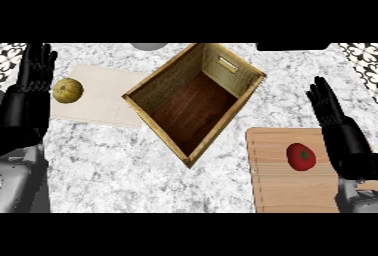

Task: Pick the tomato from the cutting board and place it in the basket

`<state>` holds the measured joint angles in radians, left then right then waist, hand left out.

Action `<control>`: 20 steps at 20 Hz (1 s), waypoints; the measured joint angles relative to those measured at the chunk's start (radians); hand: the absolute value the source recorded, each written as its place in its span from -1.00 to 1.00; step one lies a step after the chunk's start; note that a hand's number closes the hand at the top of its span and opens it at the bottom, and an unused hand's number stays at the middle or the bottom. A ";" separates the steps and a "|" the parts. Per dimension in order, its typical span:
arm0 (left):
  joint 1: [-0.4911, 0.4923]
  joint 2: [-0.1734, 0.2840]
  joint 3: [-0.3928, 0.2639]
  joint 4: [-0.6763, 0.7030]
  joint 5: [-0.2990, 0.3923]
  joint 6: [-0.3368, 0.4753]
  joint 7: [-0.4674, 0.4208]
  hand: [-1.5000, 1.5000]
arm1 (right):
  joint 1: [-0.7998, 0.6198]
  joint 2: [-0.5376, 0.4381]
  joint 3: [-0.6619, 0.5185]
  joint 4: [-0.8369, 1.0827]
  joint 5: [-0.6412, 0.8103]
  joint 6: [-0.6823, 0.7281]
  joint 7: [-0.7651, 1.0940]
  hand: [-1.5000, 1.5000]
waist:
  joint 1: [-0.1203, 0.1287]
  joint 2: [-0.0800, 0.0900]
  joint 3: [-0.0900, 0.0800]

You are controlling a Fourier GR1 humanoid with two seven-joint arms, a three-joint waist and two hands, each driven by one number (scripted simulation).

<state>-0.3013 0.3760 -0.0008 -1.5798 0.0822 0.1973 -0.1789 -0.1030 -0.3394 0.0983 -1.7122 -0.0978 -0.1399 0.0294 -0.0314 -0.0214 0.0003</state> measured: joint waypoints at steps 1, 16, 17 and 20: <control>-0.014 -0.023 0.007 -0.028 0.029 -0.002 0.015 0.00 | 0.009 -0.010 -0.019 -0.010 -0.005 0.005 0.003 1.00 | 0.007 -0.004 0.018; -0.030 -0.100 0.113 -0.170 0.021 -0.045 0.473 0.00 | 0.027 -0.118 -0.226 0.079 0.058 -0.071 -0.129 -1.00 | 0.047 -0.020 0.103; -0.018 -0.097 0.113 -0.187 0.019 -0.046 0.491 0.00 | 0.030 -0.131 -0.240 0.085 0.082 -0.095 -0.117 -1.00 | 0.045 -0.023 0.103; 0.023 -0.078 0.118 -0.241 0.018 -0.055 0.542 0.00 | 0.044 -0.176 -0.268 0.095 0.142 -0.140 -0.066 -1.00 | 0.040 -0.029 0.101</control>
<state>-0.2787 0.2980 0.1173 -1.8209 0.0999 0.1419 0.3630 -0.0588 -0.5151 -0.1702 -1.6174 0.0443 -0.2797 -0.0365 0.0087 -0.0507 0.1014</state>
